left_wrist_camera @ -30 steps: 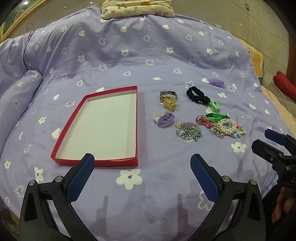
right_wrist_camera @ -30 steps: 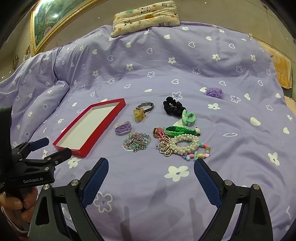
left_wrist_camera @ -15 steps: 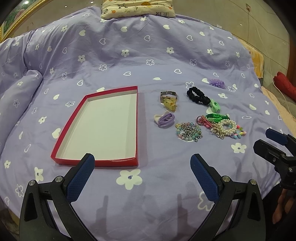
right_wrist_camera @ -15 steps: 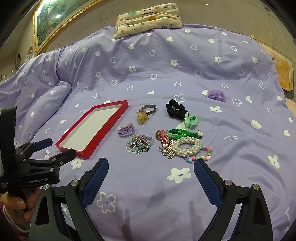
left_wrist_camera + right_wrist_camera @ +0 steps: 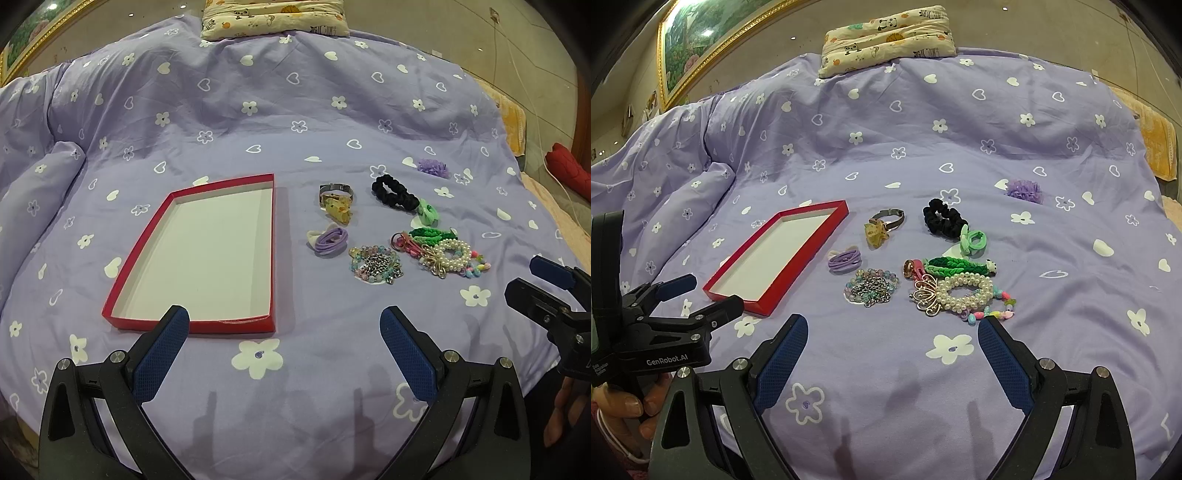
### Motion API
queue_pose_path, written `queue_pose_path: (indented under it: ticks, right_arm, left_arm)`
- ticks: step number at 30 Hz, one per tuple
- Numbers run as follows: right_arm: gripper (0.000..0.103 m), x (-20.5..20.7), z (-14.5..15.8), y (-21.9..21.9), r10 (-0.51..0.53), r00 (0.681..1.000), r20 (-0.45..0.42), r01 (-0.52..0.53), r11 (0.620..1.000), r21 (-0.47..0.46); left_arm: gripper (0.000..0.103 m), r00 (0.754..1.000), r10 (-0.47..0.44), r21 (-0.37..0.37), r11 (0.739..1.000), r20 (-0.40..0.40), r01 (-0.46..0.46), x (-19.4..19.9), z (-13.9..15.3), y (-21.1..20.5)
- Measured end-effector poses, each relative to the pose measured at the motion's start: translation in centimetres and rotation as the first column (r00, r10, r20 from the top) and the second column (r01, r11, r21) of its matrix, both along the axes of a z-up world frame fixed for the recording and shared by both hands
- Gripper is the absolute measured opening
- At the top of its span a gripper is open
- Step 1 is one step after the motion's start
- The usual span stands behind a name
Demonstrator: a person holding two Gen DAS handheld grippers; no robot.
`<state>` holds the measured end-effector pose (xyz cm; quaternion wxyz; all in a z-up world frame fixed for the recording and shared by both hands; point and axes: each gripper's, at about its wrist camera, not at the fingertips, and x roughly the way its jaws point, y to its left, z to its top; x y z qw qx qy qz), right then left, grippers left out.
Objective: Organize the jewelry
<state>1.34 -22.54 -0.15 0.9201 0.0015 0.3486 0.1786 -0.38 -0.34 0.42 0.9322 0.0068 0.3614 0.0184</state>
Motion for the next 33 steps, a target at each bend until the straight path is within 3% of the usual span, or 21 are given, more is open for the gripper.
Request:
queue_pose_path:
  ticks: [18, 33]
  right_arm:
    - [0.095, 0.1, 0.1, 0.1, 0.001, 1.0, -0.006, -0.001, 1.0, 0.013]
    - [0.094, 3.0, -1.0, -1.5, -0.011, 0.998, -0.067, 0.015, 0.998, 0.056]
  left_arm:
    - [0.103, 1.0, -0.006, -0.005, 1.0, -0.005, 0.006, 0.2, 0.0, -0.3]
    - [0.103, 0.995, -0.074, -0.065, 0.995, -0.061, 0.07, 4.9, -0.4, 0.0]
